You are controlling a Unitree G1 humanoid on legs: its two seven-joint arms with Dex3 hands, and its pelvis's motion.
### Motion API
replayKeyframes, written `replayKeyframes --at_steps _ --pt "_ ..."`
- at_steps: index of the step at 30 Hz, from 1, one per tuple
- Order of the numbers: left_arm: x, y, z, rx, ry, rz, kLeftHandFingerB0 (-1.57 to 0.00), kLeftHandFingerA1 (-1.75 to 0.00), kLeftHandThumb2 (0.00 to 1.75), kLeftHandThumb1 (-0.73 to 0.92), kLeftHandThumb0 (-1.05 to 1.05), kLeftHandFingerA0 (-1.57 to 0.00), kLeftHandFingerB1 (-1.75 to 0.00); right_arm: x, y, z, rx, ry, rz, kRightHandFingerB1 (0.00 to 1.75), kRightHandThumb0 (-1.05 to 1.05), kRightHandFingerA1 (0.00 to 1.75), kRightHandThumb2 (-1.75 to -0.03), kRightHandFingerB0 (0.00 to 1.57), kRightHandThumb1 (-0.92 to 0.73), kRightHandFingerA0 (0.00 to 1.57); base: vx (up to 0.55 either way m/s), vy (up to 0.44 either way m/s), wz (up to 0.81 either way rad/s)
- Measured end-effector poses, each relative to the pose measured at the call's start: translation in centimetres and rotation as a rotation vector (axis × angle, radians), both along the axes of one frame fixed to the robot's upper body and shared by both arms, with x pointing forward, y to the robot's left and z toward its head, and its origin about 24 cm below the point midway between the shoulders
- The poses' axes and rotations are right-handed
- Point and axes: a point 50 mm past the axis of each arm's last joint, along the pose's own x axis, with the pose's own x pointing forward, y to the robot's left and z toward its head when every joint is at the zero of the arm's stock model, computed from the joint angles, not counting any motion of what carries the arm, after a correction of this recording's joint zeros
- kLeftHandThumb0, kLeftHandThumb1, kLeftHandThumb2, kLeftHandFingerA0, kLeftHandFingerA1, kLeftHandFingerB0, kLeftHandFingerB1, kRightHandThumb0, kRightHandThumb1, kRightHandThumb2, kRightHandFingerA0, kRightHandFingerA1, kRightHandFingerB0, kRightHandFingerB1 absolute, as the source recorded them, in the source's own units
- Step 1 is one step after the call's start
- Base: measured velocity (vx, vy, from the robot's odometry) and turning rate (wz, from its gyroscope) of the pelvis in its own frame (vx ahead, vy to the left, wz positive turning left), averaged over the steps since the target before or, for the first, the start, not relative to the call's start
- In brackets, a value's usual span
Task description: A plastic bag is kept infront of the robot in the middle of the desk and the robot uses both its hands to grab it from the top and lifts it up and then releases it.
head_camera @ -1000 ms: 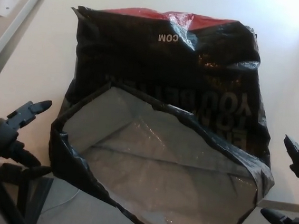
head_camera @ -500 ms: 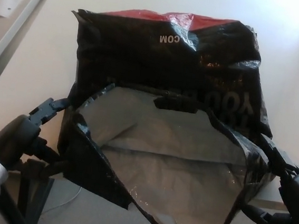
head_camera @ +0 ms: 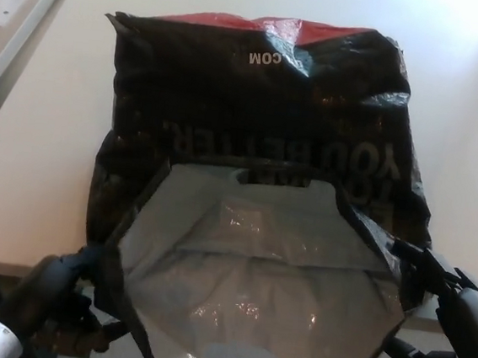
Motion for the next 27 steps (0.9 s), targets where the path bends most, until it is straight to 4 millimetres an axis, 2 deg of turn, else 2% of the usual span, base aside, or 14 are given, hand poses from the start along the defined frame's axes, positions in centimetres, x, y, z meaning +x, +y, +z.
replayKeyframes --at_steps 7,14,16,17,18,19,20,21,22,23,24,26,27 --pt "-0.5 -0.7 0.6 -0.041 0.057 -0.022 -0.73 -1.75 0.62 0.70 -0.46 -1.03 -1.72 0.2 0.0 0.0 0.072 -0.004 -0.021 0.53 -0.30 0.66 -0.58 0.47 -0.64 0.50 0.00 0.000 0.00" --pt "-1.1 -1.2 0.9 -0.068 0.119 -0.033 -0.69 -1.75 0.61 0.71 -0.46 -1.01 -1.75 0.1 -0.6 0.1 0.144 0.016 -0.058 0.49 -0.32 0.66 -0.61 0.47 -0.72 0.49 0.00 0.000 0.00" --pt "-1.4 -1.2 0.8 -0.077 0.139 -0.034 -0.72 -1.75 0.62 0.71 -0.47 -1.01 -1.69 0.1 -0.8 0.1 0.159 0.024 -0.070 0.50 -0.31 0.72 -0.62 0.46 -0.75 0.48 0.00 0.000 0.00" --pt "-1.5 -1.3 0.8 -0.084 0.153 -0.035 -0.71 -1.75 0.62 0.71 -0.46 -1.00 -1.71 0.1 -0.9 0.1 0.173 0.030 -0.080 0.51 -0.34 0.86 -0.63 0.46 -0.77 0.46 0.00 0.000 0.00" --pt "-1.6 -1.3 0.8 -0.086 0.158 -0.037 -0.71 -1.75 0.62 0.71 -0.46 -1.00 -1.71 0.1 -1.0 0.1 0.180 0.032 -0.085 0.51 -0.34 0.86 -0.63 0.46 -0.77 0.46 0.00 0.000 0.00" --pt "-1.9 -1.6 1.0 -0.093 0.172 -0.044 -0.70 -1.75 0.62 0.72 -0.46 -1.00 -1.74 0.2 -1.3 0.1 0.207 0.041 -0.103 1.22 -0.34 1.72 -0.51 0.34 -0.84 0.40 0.00 0.000 0.00" --pt "-2.0 -1.6 1.0 -0.095 0.177 -0.047 -0.70 -1.75 0.62 0.72 -0.46 -1.00 -1.74 0.2 -1.4 0.2 0.214 0.044 -0.107 1.22 -0.34 1.72 -0.51 0.34 -0.84 0.40 0.00 0.000 0.00" --pt "-2.2 -1.8 1.2 -0.098 0.182 -0.053 -0.69 -1.75 0.62 0.73 -0.49 -1.01 -1.75 0.3 -1.6 0.3 0.236 0.047 -0.115 1.70 -0.22 1.75 -0.52 0.35 -0.81 0.51 0.00 0.000 0.00" --pt "-2.3 -1.9 1.4 -0.100 0.184 -0.059 -0.70 -1.75 0.62 0.74 -0.50 -1.01 -1.75 0.3 -1.8 0.3 0.250 0.050 -0.120 1.75 -0.15 1.75 -0.56 0.44 -0.81 0.64 0.00 0.000 0.00" --pt "-2.4 -2.1 1.7 -0.103 0.185 -0.068 -0.70 -1.75 0.62 0.74 -0.50 -1.01 -1.75 0.4 -2.0 0.4 0.267 0.055 -0.121 1.75 -0.15 1.75 -0.56 0.44 -0.81 0.64 0.00 0.000 0.00" --pt "-2.4 -2.1 2.0 -0.105 0.185 -0.074 -0.69 -1.75 0.63 0.74 -0.51 -1.02 -1.72 0.5 -2.1 0.5 0.273 0.057 -0.118 1.75 -0.02 1.75 -0.61 0.49 -0.77 0.69 0.00 0.000 0.00" --pt "-2.5 -2.3 2.8 -0.114 0.176 -0.091 -0.72 -1.75 0.63 0.73 -0.52 -1.03 -1.67 0.8 -2.1 1.0 0.294 0.051 -0.103 1.75 -0.05 1.75 -0.60 0.50 -0.78 0.66 0.00 0.000 0.00" --pt "-2.4 -2.5 3.5 -0.120 0.159 -0.103 -0.69 -1.75 0.63 0.75 -0.49 -1.01 -1.73 1.1 -2.1 1.5 0.310 0.034 -0.090 1.75 -0.20 1.75 -0.60 0.57 -0.77 0.73 0.00 0.000 0.00"
